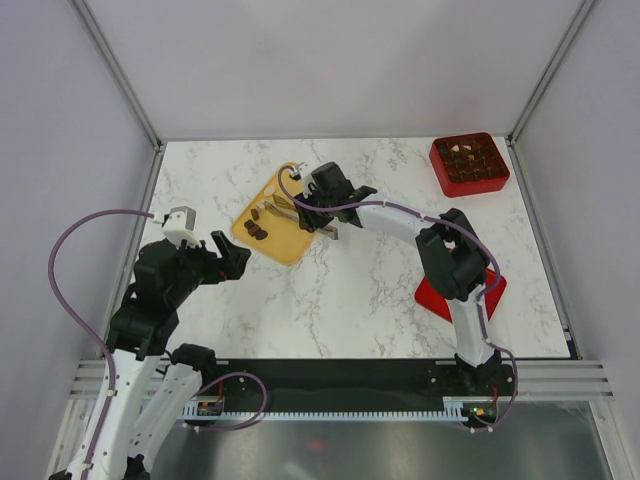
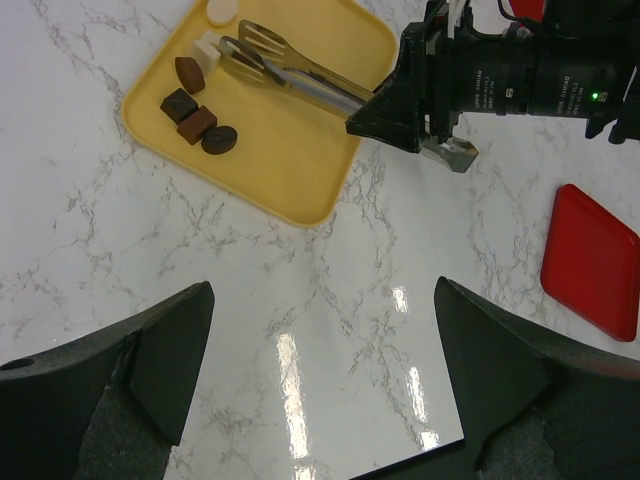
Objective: Pack the chocolate
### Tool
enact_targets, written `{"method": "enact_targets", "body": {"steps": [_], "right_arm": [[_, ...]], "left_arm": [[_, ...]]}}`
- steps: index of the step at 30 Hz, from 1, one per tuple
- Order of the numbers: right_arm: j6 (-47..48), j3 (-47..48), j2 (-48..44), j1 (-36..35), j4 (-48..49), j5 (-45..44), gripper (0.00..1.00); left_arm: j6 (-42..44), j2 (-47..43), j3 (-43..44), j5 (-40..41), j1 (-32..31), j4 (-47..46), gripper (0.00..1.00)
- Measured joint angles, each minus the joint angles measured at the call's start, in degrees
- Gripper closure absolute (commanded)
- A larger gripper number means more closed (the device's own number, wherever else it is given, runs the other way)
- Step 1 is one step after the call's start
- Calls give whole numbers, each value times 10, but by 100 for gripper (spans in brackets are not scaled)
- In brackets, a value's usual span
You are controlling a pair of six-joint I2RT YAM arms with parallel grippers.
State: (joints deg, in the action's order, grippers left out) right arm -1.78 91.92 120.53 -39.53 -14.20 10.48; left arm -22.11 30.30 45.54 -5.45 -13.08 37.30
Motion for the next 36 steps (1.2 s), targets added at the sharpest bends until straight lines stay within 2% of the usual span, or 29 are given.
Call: {"method": "enact_targets", "body": {"steps": [8, 14, 20, 31, 36], "right_arm": [[0, 23, 22, -8, 0, 2, 57], [2, 23, 22, -8, 0, 2, 66], [3, 1, 8, -8, 2, -3, 67], [-4, -101, -128, -2, -11, -36, 68], [-20, -128, -204, 49, -32, -44, 68]], "left_arm": [[0, 0, 0, 0, 0, 0, 0], [0, 0, 0, 0, 0, 0, 0], [0, 0, 0, 0, 0, 0, 0], [0, 0, 0, 0, 0, 0, 0], [0, 0, 0, 0, 0, 0, 0]]}}
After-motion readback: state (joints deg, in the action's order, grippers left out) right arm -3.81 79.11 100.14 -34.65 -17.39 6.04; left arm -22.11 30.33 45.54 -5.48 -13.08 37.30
